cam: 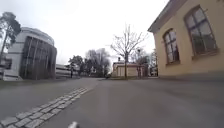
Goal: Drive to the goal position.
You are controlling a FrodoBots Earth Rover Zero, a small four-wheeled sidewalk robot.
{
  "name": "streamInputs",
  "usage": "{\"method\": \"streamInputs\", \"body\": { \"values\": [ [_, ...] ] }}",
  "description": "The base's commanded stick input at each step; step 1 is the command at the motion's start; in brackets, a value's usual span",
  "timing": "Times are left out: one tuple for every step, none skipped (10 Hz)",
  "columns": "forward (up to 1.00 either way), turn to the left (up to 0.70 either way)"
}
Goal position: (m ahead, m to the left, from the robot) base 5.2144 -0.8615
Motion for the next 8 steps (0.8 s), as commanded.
{"method": "streamInputs", "body": {
  "values": [
    [0.00,0.00],
    [0.00,0.00],
    [0.00,0.00],
    [0.00,0.00],
    [0.00,0.00],
    [0.00,0.00],
    [0.00,0.00],
    [0.00,0.00]
  ]
}}
